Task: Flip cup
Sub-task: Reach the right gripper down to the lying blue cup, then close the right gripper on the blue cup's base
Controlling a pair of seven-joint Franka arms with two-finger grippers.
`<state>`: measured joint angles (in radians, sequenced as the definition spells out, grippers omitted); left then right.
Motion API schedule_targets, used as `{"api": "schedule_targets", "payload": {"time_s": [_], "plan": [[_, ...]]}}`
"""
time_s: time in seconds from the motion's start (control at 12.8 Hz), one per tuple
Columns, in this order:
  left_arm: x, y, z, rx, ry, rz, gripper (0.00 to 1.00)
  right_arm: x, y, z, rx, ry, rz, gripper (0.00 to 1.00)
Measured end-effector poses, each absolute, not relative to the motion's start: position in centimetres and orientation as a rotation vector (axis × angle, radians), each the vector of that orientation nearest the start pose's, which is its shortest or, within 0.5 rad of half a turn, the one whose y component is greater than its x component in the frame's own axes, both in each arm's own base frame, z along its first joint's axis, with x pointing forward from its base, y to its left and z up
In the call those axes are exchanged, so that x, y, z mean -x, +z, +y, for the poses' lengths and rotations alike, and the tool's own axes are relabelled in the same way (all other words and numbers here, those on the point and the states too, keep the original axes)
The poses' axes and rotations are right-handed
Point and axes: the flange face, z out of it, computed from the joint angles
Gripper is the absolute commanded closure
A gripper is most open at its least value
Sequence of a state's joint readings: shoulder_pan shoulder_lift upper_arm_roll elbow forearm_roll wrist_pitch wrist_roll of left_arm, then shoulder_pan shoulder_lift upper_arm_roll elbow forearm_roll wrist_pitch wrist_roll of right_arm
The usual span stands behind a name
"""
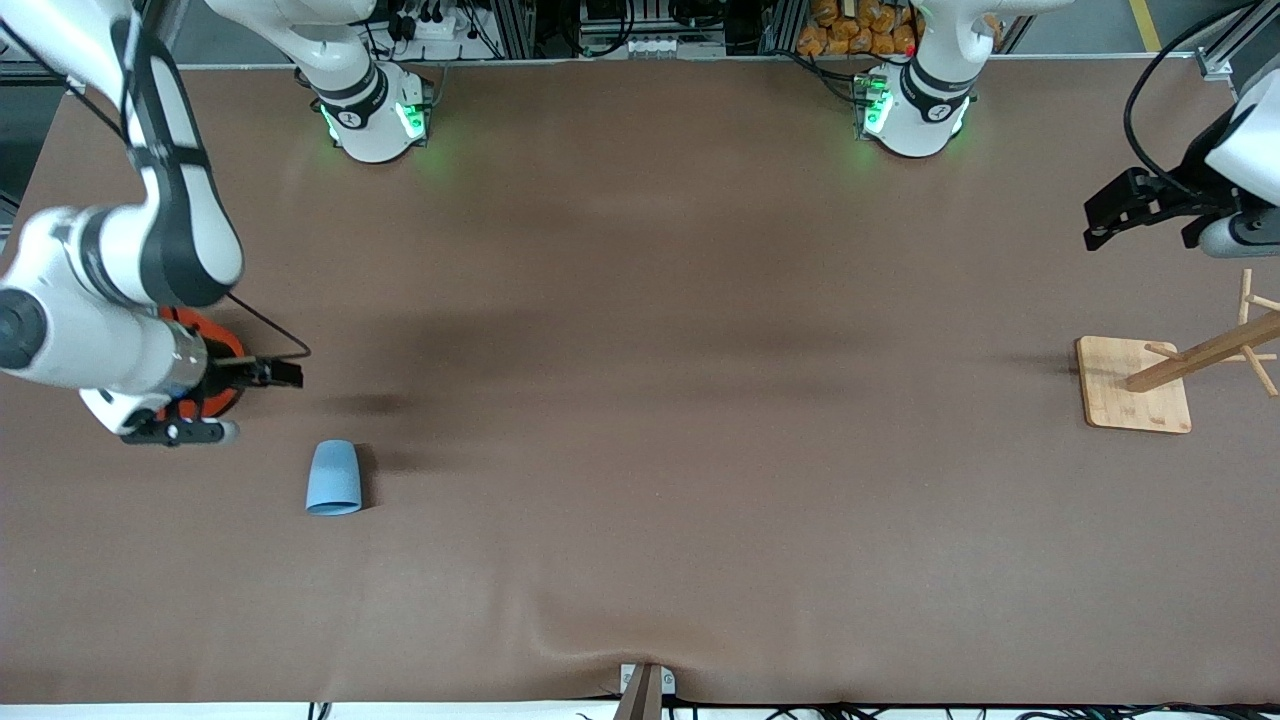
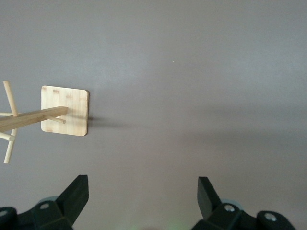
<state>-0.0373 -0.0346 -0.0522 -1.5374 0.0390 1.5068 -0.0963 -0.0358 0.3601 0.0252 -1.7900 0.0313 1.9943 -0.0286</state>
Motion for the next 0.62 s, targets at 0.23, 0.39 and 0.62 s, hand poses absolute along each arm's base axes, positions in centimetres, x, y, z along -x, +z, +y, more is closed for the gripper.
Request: {"api": "schedule_targets", "payload": {"time_s": [0.23,0.39,0.62], "plan": [[-53.5,66.6,-3.7,3.103,-0.051,-0.032,0.00,-64.8,28.8,-0.3,3.107,0.084,-0.091,0.00],[-53.2,67.5,-3.8,3.103,-0.064,-0.028,0.00,-66.1,25.8,0.2,3.109,-0.038,-0.155,0.00],[-52.5,67.0,-3.8,3.098,0.034,-0.028,0.00,-67.2,21.8,1.2,3.107,-0.178,-0.193,0.00]]}}
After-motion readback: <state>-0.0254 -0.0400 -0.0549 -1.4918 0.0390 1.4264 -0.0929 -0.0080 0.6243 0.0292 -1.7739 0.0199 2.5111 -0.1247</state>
